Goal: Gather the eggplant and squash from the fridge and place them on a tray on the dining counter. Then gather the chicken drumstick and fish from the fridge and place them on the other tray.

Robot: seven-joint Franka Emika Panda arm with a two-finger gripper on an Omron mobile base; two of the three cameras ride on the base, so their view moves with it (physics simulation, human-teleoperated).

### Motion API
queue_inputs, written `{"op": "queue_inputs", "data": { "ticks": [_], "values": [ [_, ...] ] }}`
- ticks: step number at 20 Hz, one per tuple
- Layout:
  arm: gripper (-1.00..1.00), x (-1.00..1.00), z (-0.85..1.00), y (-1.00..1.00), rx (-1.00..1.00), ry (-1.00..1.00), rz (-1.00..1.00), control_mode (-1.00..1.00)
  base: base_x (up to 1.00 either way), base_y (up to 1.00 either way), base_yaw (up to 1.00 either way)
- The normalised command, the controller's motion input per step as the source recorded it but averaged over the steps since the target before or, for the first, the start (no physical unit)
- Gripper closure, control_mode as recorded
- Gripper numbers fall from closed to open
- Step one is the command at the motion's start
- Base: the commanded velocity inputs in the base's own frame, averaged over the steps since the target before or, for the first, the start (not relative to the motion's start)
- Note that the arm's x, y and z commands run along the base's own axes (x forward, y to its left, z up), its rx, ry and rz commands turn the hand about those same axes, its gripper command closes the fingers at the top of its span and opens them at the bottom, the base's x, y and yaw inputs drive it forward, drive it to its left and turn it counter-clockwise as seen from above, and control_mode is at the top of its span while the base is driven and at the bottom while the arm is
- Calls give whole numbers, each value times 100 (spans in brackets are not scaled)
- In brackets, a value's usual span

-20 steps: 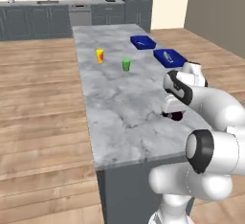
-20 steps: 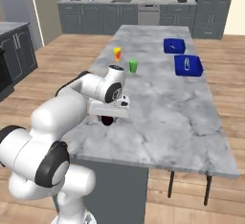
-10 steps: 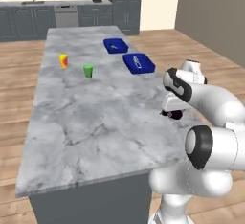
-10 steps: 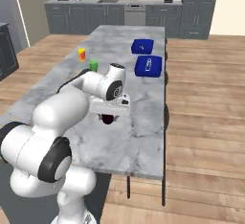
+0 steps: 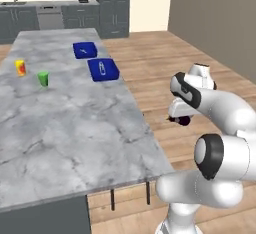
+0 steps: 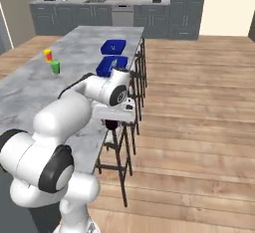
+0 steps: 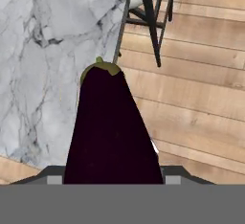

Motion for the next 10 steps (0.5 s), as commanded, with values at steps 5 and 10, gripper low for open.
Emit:
{"op": "queue_inputs", "data": {
  "ticks": [5,10],
  "values": [
    [100,0,0,0,0,0,0,100,62,-100,-1],
    [100,0,0,0,0,0,0,100,97,-100,0]
  ]
}}
